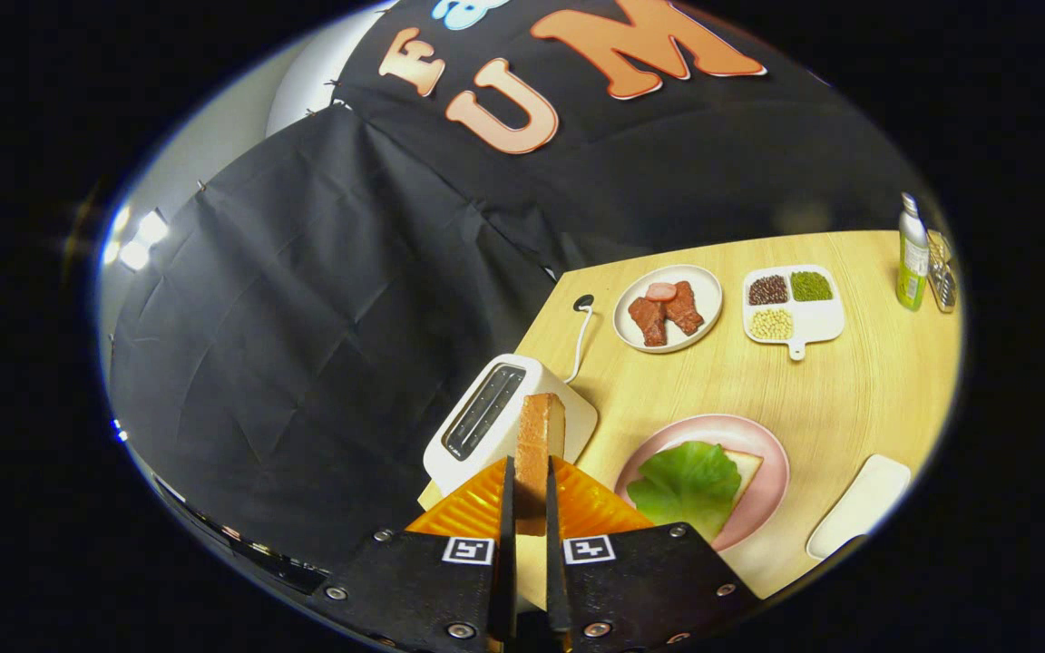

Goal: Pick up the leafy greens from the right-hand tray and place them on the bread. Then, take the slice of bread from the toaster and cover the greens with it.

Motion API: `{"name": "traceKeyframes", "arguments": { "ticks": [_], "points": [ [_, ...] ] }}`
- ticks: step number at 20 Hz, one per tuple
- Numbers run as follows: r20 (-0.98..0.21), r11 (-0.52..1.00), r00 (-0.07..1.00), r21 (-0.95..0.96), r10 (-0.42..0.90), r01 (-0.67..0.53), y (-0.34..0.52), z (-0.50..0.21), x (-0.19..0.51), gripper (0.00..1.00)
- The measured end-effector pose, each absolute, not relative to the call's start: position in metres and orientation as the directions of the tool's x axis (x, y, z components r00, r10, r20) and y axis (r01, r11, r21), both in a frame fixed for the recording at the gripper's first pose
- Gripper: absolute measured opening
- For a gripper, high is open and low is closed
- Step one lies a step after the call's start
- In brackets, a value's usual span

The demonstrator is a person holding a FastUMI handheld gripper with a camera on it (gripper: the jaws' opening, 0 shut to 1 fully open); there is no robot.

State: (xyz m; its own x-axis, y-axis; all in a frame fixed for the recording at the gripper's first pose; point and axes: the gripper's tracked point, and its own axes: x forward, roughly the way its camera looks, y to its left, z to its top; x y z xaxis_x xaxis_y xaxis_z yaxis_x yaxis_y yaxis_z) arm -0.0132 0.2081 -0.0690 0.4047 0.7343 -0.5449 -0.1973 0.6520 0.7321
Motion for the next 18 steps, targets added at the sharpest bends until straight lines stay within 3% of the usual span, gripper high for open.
{"name": "traceKeyframes", "arguments": {
  "ticks": [12, 18],
  "points": [
    [-0.562, 0.620, 0.364, 0.783, 0.743, -0.056, 0.183, -0.151, -0.029, 0.14],
    [-0.565, 0.624, 0.363, 0.779, 0.741, -0.060, 0.180, -0.174, -0.032, 0.14]
  ]
}}
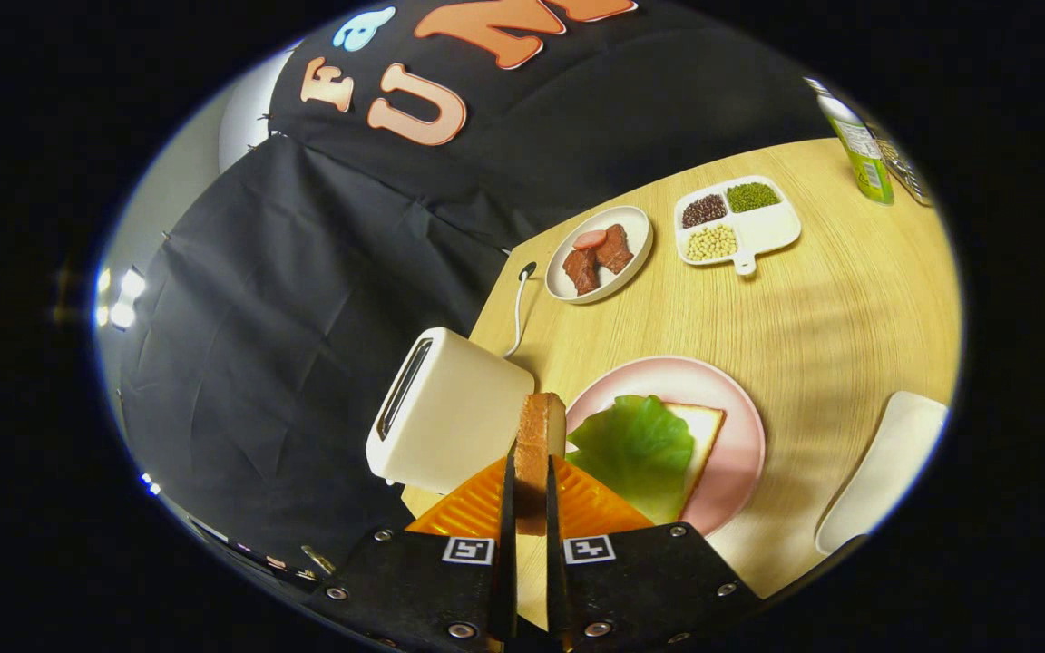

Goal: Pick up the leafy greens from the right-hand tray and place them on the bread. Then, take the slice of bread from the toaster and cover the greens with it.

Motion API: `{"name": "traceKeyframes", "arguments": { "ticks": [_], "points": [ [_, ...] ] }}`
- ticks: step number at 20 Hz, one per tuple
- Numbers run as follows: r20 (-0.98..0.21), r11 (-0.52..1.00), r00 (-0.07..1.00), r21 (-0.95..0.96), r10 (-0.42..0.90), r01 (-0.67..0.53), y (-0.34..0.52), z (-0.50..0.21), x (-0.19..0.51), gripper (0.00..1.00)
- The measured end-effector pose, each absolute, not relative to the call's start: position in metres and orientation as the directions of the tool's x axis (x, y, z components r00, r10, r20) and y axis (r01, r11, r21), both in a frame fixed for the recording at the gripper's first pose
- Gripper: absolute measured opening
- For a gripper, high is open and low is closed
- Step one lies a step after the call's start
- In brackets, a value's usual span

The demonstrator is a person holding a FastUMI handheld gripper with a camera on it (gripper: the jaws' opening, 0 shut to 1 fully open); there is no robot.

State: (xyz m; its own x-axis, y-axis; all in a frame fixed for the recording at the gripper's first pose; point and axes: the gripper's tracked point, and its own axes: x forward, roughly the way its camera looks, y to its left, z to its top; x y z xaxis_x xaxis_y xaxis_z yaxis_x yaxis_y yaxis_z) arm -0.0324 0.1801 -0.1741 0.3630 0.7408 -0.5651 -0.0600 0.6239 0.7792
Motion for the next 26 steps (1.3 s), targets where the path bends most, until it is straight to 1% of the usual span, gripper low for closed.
{"name": "traceKeyframes", "arguments": {
  "ticks": [9, 12, 15, 18, 22, 26],
  "points": [
    [-0.571, 0.616, 0.351, 0.787, 0.742, -0.020, 0.174, -0.204, -0.035, 0.14],
    [-0.588, 0.632, 0.348, 0.775, 0.730, -0.018, 0.170, -0.212, -0.038, 0.14],
    [-0.630, 0.674, 0.338, 0.739, 0.699, -0.016, 0.163, -0.226, -0.041, 0.14],
    [-0.639, 0.680, 0.342, 0.733, 0.689, -0.002, 0.161, -0.228, -0.040, 0.14],
    [-0.652, 0.709, 0.359, 0.705, 0.668, -0.037, 0.160, -0.224, -0.040, 0.14],
    [-0.674, 0.765, 0.415, 0.637, 0.611, -0.092, 0.154, -0.219, -0.035, 0.22]
  ]
}}
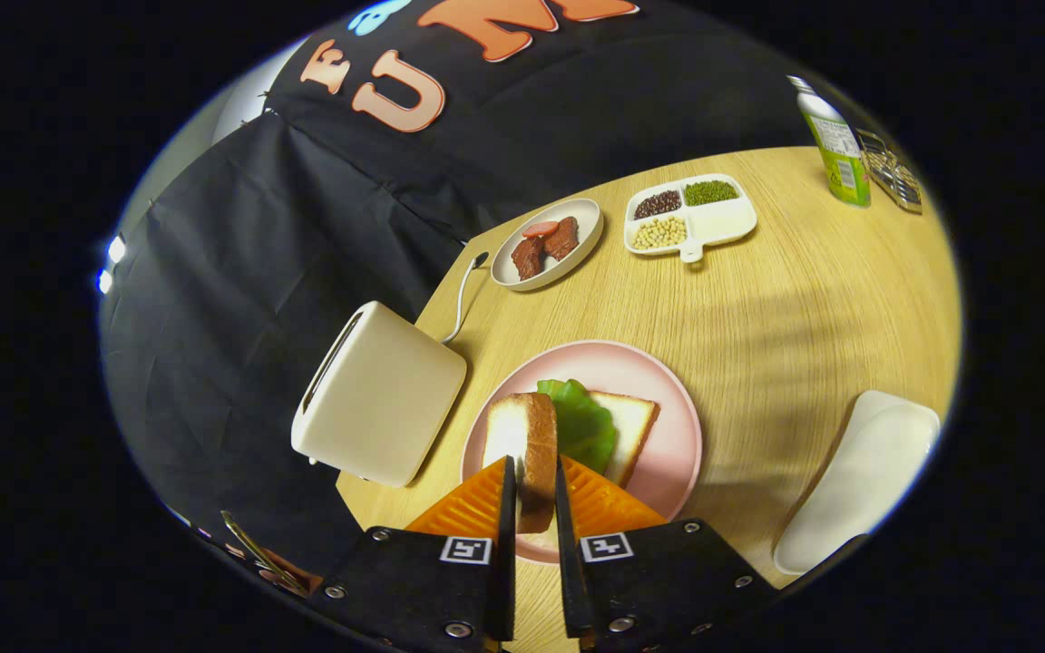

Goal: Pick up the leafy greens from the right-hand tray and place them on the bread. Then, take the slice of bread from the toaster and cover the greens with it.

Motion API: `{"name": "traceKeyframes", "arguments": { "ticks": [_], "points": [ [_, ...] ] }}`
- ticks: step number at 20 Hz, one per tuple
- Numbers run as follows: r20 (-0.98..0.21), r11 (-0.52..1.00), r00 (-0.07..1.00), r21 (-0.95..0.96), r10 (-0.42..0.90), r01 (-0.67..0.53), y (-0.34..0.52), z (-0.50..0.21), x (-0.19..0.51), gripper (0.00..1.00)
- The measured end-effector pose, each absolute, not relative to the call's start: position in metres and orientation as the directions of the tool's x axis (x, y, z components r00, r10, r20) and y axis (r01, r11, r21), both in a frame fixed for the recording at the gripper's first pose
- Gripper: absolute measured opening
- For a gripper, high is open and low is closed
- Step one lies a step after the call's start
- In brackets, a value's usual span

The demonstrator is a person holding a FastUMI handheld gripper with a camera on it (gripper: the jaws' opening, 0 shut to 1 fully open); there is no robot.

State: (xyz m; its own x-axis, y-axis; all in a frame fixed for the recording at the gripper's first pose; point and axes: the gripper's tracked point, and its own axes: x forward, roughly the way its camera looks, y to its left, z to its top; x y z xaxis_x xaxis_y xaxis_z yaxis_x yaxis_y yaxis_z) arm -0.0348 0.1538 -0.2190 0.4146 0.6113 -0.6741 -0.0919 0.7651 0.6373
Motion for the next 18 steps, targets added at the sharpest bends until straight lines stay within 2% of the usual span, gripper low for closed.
{"name": "traceKeyframes", "arguments": {
  "ticks": [4, 5, 9, 15, 18],
  "points": [
    [-0.669, 0.820, 0.519, 0.560, 0.532, -0.118, 0.138, -0.205, -0.018, 0.37],
    [-0.659, 0.832, 0.550, 0.539, 0.513, -0.130, 0.135, -0.198, -0.013, 0.44],
    [-0.609, 0.887, 0.670, 0.426, 0.425, -0.175, 0.121, -0.166, 0.003, 0.62],
    [-0.506, 0.942, 0.801, 0.254, 0.321, -0.217, 0.112, -0.123, 0.014, 0.76],
    [-0.415, 0.950, 0.860, 0.216, 0.298, -0.225, 0.115, -0.094, 0.020, 0.81]
  ]
}}
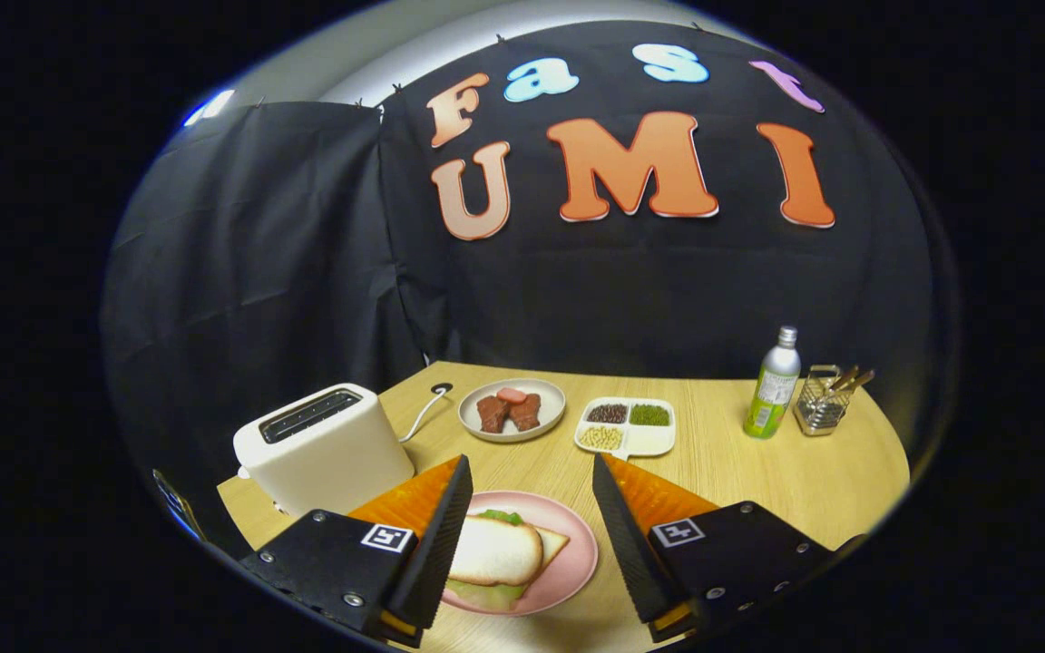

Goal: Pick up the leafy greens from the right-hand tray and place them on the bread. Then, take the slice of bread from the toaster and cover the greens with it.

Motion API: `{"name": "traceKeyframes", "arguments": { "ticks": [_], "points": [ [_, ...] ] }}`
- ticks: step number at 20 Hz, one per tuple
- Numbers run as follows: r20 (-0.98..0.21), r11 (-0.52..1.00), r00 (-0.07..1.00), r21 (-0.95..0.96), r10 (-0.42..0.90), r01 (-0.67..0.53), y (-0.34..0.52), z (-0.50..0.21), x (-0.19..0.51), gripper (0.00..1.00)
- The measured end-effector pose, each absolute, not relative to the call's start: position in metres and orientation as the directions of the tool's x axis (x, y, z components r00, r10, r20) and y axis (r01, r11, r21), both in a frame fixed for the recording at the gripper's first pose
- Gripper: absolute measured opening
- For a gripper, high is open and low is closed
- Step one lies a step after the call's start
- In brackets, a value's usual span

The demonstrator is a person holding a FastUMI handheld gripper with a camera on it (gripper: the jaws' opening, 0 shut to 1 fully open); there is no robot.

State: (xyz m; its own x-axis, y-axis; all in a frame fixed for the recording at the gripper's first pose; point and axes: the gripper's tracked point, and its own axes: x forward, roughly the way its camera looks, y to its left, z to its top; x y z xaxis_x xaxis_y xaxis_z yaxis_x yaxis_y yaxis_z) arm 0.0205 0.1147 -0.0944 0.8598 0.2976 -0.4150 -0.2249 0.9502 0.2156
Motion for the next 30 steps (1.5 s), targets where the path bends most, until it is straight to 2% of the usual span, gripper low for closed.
{"name": "traceKeyframes", "arguments": {
  "ticks": [2, 3, 9, 13, 18, 23, 30],
  "points": [
    [-0.362, 0.954, 0.888, 0.201, 0.285, -0.224, 0.113, -0.080, 0.026, 0.89],
    [-0.346, 0.959, 0.899, 0.188, 0.268, -0.214, 0.111, -0.074, 0.028, 0.97],
    [-0.201, 0.978, 0.963, 0.145, 0.178, -0.150, 0.096, -0.031, 0.037, 0.97],
    [-0.072, 0.980, 0.983, 0.123, 0.168, -0.158, 0.093, 0.001, 0.033, 0.97],
    [0.005, 0.987, 0.992, 0.101, 0.123, -0.123, 0.079, 0.027, 0.027, 0.97],
    [0.052, 0.992, 0.992, 0.056, 0.113, -0.116, 0.078, 0.047, 0.018, 0.97],
    [0.018, 0.997, 0.997, 0.027, 0.071, -0.071, 0.072, 0.042, 0.015, 0.97]
  ]
}}
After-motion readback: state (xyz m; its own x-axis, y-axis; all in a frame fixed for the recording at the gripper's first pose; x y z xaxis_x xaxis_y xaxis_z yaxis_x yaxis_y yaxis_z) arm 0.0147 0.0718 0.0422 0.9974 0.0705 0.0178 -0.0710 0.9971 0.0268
